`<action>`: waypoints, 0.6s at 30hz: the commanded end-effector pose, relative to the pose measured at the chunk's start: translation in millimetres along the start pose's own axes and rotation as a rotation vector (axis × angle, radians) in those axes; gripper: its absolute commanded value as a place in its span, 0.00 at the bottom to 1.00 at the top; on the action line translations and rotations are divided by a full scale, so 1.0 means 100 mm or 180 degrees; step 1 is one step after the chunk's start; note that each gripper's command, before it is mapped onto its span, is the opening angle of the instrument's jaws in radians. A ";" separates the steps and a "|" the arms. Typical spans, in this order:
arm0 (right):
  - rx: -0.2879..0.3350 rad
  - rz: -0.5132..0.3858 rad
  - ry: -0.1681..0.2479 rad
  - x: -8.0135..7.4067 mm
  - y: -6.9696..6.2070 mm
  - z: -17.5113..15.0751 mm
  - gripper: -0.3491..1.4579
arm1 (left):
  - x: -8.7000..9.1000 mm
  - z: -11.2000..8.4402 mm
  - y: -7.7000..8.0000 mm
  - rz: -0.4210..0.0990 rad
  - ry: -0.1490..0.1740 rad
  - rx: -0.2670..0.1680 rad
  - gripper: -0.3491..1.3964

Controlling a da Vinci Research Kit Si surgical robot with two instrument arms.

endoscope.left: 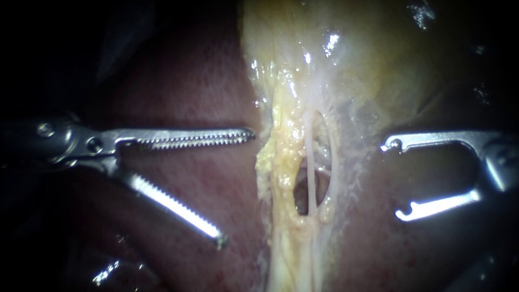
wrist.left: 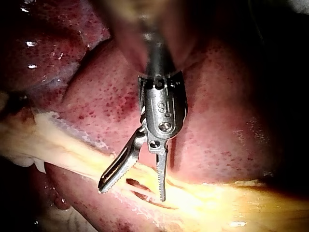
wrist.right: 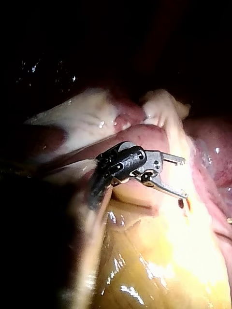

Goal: Grabbing gallbladder

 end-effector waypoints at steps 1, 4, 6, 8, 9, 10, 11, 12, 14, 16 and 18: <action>0.0000 0.0000 0.0000 0.000 0.000 0.000 0.52 | 0.000 0.000 0.000 0.0000 0.0000 0.0001 0.72; 0.0000 0.0000 0.0001 0.000 0.000 0.000 0.52 | -0.001 0.000 0.001 -0.0059 0.0008 -0.0054 0.70; 0.0001 0.0000 0.0001 0.000 0.000 0.000 0.52 | -0.003 0.001 0.004 -0.0158 0.0015 -0.0116 0.68; 0.0001 -0.0001 0.0001 0.000 0.000 -0.001 0.52 | -0.004 0.003 0.005 -0.0293 0.0047 -0.0165 0.66; 0.0001 -0.0001 0.0001 0.000 0.000 -0.001 0.52 | -0.004 0.004 0.006 -0.0333 0.0099 -0.0203 0.64; 0.0001 -0.0001 0.0001 0.000 -0.001 -0.001 0.52 | -0.004 0.004 0.007 -0.0353 0.0129 -0.0221 0.62; 0.0001 -0.0001 0.0001 0.000 -0.001 -0.001 0.52 | -0.003 0.005 0.008 -0.0373 0.0180 -0.0258 0.62; 0.0002 -0.0001 0.0001 0.000 -0.001 -0.001 0.52 | -0.002 0.005 0.010 -0.0393 0.0245 -0.0327 0.60; 0.0002 -0.0001 0.0001 0.001 -0.001 -0.001 0.52 | 0.001 0.006 0.014 -0.0452 0.0337 -0.0412 0.57; 0.0002 -0.0001 0.0001 0.001 -0.001 0.000 0.52 | 0.005 0.005 0.018 -0.0548 0.0383 -0.0453 0.53; 0.0002 -0.0001 0.0001 0.001 -0.001 0.000 0.52 | 0.009 0.004 0.020 -0.0584 0.0433 -0.0493 0.51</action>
